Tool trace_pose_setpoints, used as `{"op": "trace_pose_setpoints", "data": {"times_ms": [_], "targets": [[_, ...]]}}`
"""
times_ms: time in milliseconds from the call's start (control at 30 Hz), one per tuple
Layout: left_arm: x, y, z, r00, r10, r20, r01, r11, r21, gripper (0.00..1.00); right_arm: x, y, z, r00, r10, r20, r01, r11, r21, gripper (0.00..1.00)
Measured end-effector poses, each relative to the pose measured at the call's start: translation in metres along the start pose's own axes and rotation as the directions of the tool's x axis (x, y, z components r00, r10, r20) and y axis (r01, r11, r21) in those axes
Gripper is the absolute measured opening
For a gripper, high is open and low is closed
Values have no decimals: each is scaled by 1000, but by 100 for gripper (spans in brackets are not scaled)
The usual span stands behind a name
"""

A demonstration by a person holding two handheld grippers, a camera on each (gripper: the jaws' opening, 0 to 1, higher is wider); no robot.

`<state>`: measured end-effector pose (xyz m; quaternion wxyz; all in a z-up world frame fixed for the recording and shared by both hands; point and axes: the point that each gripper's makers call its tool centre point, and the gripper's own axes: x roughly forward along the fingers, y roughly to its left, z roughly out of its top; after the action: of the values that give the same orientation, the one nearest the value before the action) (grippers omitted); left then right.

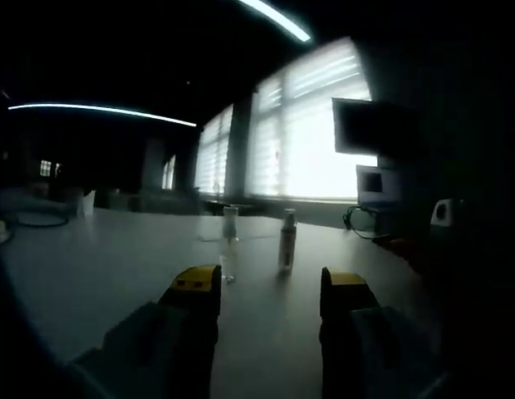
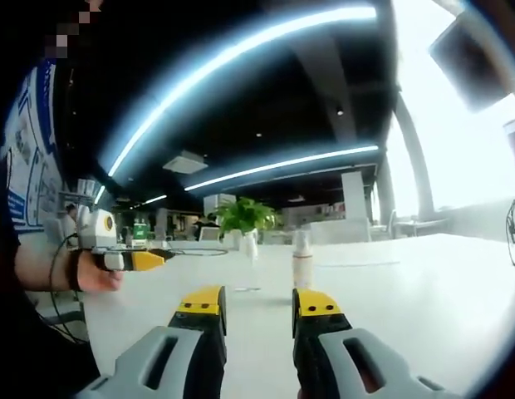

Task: Clamp pump bottle remove cover press pump head put on cover

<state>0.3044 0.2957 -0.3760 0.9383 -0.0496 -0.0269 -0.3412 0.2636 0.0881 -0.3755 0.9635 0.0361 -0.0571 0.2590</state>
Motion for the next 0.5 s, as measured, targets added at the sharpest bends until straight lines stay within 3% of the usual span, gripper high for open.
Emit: {"op": "trace_pose_setpoints", "data": {"times_ms": [167, 300, 500], "targets": [[-10, 11, -6, 1000, 15, -6, -14, 1000, 25, 40, 0, 1, -1, 1000, 7, -3, -8, 1000, -3, 26], [-15, 4, 3, 1000, -3, 22, 1, 998, 62, 40, 0, 5, -1, 1000, 22, -5, -22, 1000, -10, 26], [-19, -1, -1, 1000, -26, 12, 25, 998, 55, 41, -1, 9, -1, 999, 51, -5, -51, 999, -15, 25]]}}
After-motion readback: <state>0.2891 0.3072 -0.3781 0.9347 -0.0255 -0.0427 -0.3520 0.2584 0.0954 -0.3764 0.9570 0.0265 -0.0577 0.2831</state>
